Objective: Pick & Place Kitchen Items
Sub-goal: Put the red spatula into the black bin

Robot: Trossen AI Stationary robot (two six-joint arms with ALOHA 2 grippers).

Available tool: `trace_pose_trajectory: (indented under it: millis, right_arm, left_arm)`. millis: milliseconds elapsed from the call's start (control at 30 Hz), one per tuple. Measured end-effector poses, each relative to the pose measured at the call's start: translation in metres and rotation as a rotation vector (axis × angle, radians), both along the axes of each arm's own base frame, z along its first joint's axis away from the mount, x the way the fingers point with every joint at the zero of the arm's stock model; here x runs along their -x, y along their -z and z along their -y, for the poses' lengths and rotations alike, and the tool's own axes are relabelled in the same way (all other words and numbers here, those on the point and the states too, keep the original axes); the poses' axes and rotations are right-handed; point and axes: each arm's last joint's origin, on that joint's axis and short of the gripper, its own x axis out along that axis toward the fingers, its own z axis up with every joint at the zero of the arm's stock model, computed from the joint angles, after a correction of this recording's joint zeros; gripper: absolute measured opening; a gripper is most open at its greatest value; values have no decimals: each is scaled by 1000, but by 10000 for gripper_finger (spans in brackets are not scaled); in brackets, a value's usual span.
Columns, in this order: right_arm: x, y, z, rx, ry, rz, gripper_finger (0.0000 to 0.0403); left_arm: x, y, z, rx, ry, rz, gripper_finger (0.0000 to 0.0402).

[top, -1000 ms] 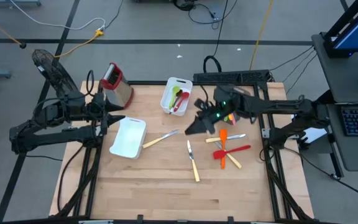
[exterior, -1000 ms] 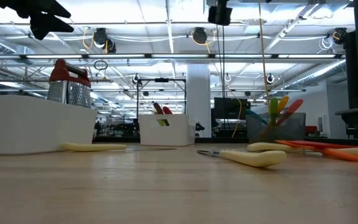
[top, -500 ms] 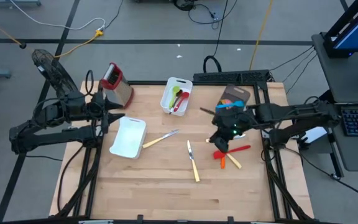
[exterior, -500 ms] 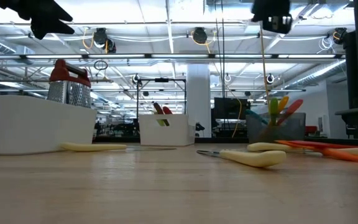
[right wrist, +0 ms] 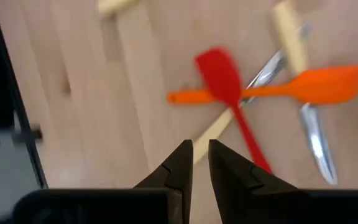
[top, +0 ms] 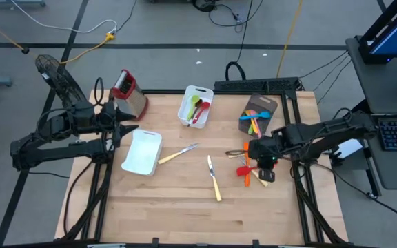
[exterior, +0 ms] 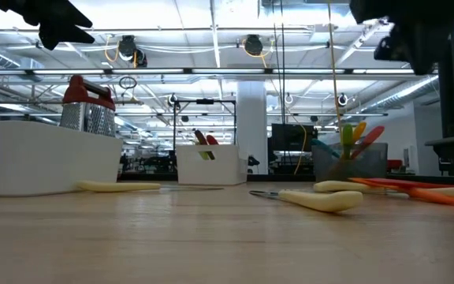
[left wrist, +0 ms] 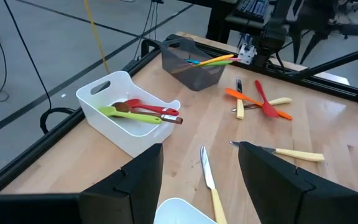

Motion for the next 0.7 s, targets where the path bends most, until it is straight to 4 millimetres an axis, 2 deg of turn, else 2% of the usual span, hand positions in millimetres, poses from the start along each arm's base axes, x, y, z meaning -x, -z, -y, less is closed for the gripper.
trace_pose_trajectory:
  millis: [267,500,700]
  right_arm:
    - [12,45,0,46,-126,-117,34]
    - [15,79,1,70,-240,-75,23]
    - [17,98,3,106,-291,-42,15]
  left_arm:
    - [0,0,0,0,0,0,216]
    - [0,0,0,22,-8,7,216]
    - [0,0,0,46,-18,14,216]
